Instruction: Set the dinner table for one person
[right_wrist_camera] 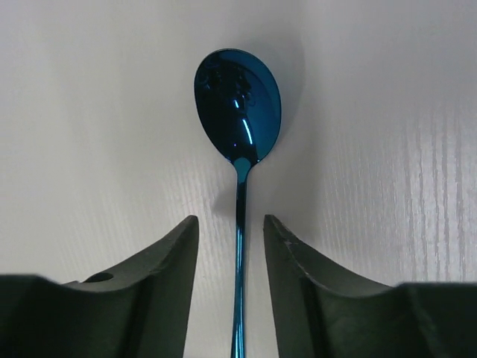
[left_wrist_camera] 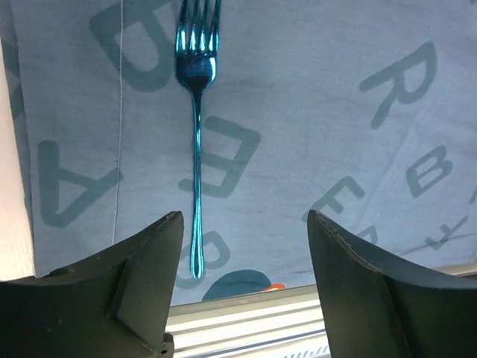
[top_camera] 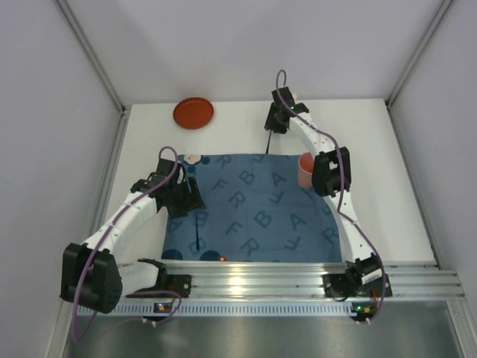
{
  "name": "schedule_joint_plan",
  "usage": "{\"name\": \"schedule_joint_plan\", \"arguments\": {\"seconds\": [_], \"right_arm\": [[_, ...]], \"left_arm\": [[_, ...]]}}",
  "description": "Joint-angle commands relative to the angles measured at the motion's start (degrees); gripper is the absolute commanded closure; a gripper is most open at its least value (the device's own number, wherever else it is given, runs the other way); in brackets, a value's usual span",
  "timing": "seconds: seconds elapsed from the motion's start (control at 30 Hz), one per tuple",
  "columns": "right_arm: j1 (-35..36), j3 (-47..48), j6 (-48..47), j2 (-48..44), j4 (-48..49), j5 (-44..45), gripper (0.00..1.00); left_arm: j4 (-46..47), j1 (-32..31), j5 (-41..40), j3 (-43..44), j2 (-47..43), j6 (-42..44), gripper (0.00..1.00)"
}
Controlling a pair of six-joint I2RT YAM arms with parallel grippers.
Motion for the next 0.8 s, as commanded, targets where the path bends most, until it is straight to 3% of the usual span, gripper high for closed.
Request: {"name": "schedule_joint_plan", "arguments": {"seconds": [0.0, 0.13, 0.33, 0.53, 0.77], "right_arm": [[1.2, 3.4, -1.12, 3.05, -3.45, 3.62, 0.63], [2.43, 3.84, -6.13, 3.13, -6.71, 10.21, 0.69], [3.92, 3.84, -14.83, 3.75, -12.6, 15.31, 0.59], [3.58, 1.29, -15.63, 3.66, -14.27, 14.18, 0.52], [-1.51, -2.31, -14.83, 2.52, -15.67, 12.51, 0.57]], "left_arm": [[-2.04, 0.13, -1.55, 0.05, -1.78, -1.7, 0.27], [-2.74, 0.13, -1.99, 0.49, -1.96, -1.79, 0.27], [-2.84, 0.13, -1.64, 0.76, -1.17, -2.05, 0.27], [-0.55, 0.13, 0.38, 1.28, 2.34, -1.62, 0.29], [0.24, 0.13, 1.61, 2.95, 4.98, -0.82, 0.29]]}}
